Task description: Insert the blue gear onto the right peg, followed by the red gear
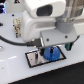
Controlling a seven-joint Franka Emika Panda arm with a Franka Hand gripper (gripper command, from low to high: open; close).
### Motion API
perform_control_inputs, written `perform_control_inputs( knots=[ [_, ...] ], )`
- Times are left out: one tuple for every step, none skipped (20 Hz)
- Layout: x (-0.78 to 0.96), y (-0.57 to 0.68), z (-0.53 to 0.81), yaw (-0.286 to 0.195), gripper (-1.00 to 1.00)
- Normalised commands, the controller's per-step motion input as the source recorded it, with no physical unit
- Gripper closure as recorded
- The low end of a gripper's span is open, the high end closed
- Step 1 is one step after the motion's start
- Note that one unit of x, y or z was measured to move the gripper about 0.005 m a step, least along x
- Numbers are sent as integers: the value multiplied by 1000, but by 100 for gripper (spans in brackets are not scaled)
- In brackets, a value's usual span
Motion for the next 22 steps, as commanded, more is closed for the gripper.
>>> perform_control_inputs(
  knots=[
    [-536, 129, 277, 0, -100],
    [-572, 148, 228, 0, -100],
    [-581, 188, 196, 0, -100],
    [-483, 389, 105, 0, -100],
    [-518, 384, 66, 0, -100],
    [-543, 399, 54, 0, -100],
    [-556, 431, 49, 0, -100],
    [-562, 437, 38, 0, -100],
    [-560, 492, 15, 0, -100],
    [-556, 512, 1, 0, -100],
    [-552, 515, -3, 0, -100],
    [-553, 531, 7, 0, -100],
    [-544, 554, 11, 0, -100],
    [-540, 554, -11, 0, -100],
    [-567, 532, 2, 0, -100],
    [-558, 511, -5, 0, -100],
    [-562, 521, 5, 0, -100],
    [-522, 505, -13, 0, -100],
    [-482, 477, -25, 0, -100],
    [-424, 493, -42, 0, -100],
    [-375, 453, -90, 0, -100],
    [-359, 467, -79, 0, -100]
  ],
)
